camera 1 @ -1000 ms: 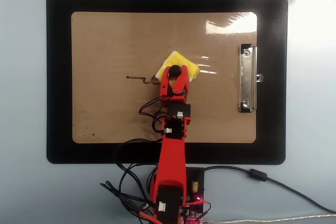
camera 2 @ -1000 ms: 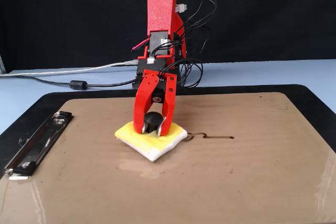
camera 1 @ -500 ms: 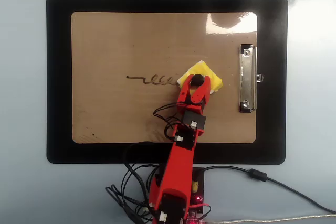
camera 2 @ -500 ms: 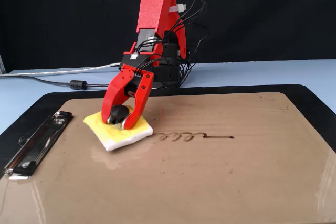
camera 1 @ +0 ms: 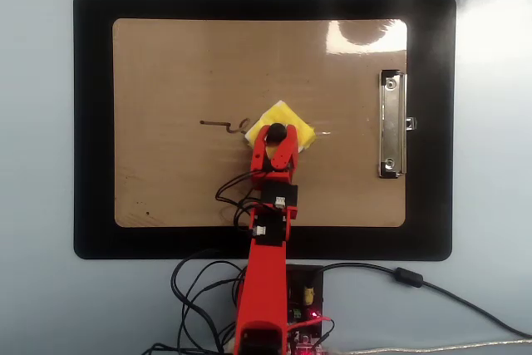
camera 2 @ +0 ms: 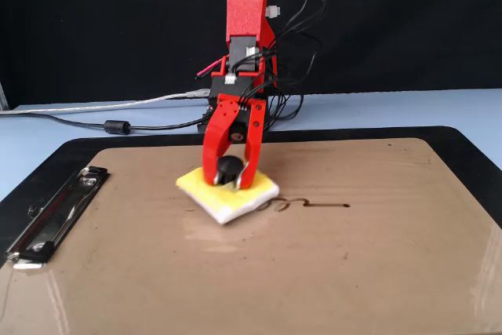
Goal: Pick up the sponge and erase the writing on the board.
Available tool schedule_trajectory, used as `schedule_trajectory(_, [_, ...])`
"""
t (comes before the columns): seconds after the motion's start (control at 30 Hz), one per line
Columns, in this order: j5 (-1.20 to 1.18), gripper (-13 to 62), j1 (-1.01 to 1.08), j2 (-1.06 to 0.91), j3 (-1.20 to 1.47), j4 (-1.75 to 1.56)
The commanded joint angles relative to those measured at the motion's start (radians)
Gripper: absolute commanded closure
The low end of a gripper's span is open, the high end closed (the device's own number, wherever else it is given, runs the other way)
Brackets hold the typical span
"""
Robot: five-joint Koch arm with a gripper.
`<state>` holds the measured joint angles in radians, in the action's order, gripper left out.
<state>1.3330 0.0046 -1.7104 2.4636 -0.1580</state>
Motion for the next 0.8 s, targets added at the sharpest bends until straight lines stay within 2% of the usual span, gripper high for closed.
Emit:
schedule_trajectory(0.0, [-0.066, 57.2, 0.097, -0.078, 0.017, 0.074])
schedule_trajectory(0.2, [-0.135, 57.3, 0.118, -0.106, 0.028, 0.086])
schedule_trajectory(0.37, [0.118, 57.2, -0.124, 0.129, -0.118, 0.055])
schedule_trajectory(0.47, [0.114, 57.2, -0.078, 0.298, -0.270, 0.034])
schedule_trajectory(0.53, [0.071, 57.2, -0.012, 0.341, -0.301, 0.028])
schedule_trajectory(0.6, [-0.003, 57.2, 0.043, 0.284, -0.272, 0.032])
schedule_trajectory(0.77, [-0.057, 57.3, 0.140, 0.000, -0.021, 0.034])
